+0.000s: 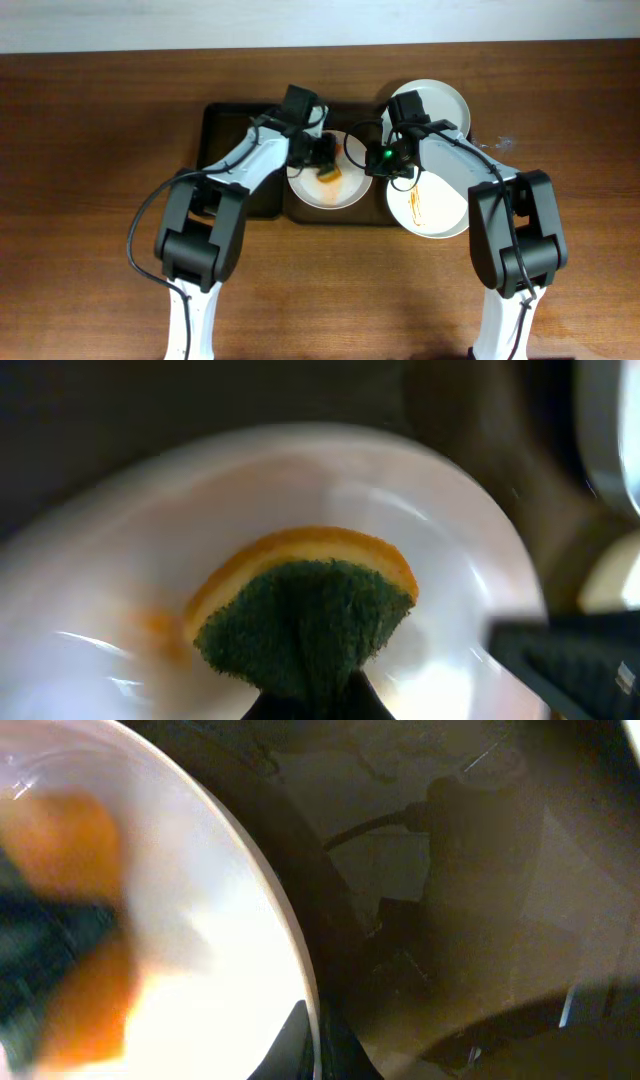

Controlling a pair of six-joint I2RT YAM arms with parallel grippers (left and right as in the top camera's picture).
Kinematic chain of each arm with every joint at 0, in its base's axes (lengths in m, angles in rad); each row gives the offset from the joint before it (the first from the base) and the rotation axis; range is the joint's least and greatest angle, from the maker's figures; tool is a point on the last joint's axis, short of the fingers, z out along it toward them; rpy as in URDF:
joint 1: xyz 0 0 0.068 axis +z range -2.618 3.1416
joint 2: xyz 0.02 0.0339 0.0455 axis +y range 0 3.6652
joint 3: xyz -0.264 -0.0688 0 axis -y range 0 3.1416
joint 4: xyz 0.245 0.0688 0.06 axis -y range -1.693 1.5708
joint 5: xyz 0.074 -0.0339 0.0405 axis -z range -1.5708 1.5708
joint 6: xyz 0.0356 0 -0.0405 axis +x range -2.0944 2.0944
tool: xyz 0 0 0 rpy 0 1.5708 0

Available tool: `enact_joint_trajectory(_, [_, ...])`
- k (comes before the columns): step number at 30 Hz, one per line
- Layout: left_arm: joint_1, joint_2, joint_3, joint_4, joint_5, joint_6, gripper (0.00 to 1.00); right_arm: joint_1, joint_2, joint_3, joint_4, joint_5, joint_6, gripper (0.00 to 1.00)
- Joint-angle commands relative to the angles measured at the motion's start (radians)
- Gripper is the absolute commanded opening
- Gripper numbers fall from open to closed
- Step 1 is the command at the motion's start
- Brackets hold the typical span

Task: Clean dirty plates on tray and stack at the side
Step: 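Scrub the plate with the sponge while right gripper holds the rim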

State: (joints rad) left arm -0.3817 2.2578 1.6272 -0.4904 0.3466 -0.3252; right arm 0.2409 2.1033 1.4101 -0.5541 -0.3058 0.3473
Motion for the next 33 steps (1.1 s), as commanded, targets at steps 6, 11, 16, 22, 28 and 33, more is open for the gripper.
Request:
enact_joint_trajectory(6, [0.011, 0.048, -0.022, -0.267, -0.105, -0.153, 0.00, -0.006, 0.018, -0.013, -0.017, 0.055, 0.006, 0.04])
enact_joint_trajectory(11, [-0.010, 0.048, -0.022, -0.330, 0.125, -0.152, 0.00, -0.006, 0.018, -0.013, -0.017, 0.055, 0.006, 0.04])
enact_joint_trajectory(16, [-0.039, 0.060, -0.022, -0.202, 0.072, -0.152, 0.00, -0.006, 0.018, -0.013, -0.017, 0.055, 0.006, 0.04])
enact_joint_trajectory(22, [-0.043, 0.133, -0.022, -0.093, 0.026, -0.153, 0.00, -0.006, 0.018, -0.013, -0.015, 0.055, 0.006, 0.04])
enact_joint_trajectory(28, [-0.039, 0.143, 0.035, -0.114, -0.267, -0.153, 0.00, -0.006, 0.018, -0.013, -0.015, 0.055, 0.006, 0.04])
enact_joint_trajectory(33, [-0.014, 0.143, 0.135, -0.343, -0.419, -0.153, 0.00, -0.006, 0.018, -0.013, -0.014, 0.055, 0.006, 0.04])
